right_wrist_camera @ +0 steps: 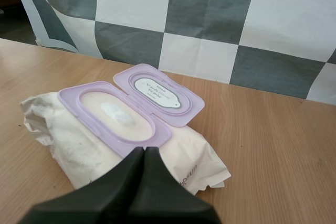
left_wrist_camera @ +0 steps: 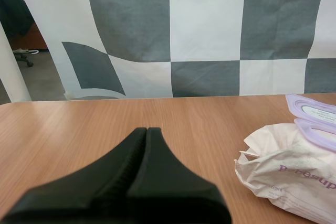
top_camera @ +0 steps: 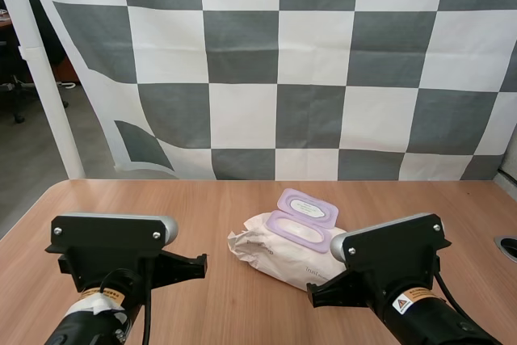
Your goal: Open the wet wipes lid
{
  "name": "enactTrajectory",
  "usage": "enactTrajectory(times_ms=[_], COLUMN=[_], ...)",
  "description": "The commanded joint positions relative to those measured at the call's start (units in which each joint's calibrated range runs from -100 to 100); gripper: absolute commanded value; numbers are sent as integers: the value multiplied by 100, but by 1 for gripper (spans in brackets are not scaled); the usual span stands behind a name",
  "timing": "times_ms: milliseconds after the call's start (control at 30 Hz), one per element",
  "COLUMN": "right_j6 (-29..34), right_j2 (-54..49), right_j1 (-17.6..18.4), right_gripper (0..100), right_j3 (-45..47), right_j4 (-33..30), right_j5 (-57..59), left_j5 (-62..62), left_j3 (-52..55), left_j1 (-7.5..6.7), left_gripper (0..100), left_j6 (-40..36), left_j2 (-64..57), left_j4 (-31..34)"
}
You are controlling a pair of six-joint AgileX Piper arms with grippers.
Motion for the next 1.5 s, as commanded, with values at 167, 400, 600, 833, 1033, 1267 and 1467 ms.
enactTrajectory(times_ms=[167,400,600,833,1033,1267,1467], right_j6=[-2,-2,-2,-2,-2,-2,-15], right_j2=[0,0,0,0,0,0,0], right_j1=[3,4,4,4,4,4,4], right_gripper=[0,0,0,0,0,0,0], right_j3=[0,0,0,0,0,0,0], right_j4=[6,34,34,34,34,34,-42], right_j5=[1,1,1,1,1,1,24], left_j5=[398,398,65,-62,-62,-62,-62], left_j3=[0,0,0,0,0,0,0], left_j1=[-19,-17,-17,-17,-17,-17,-17], left_gripper=[0,0,0,0,0,0,0], left_j6=[17,28,28,28,28,28,28], left_j2=[0,0,0,0,0,0,0], left_j4=[20,-21,-19,-7,-7,-7,-7])
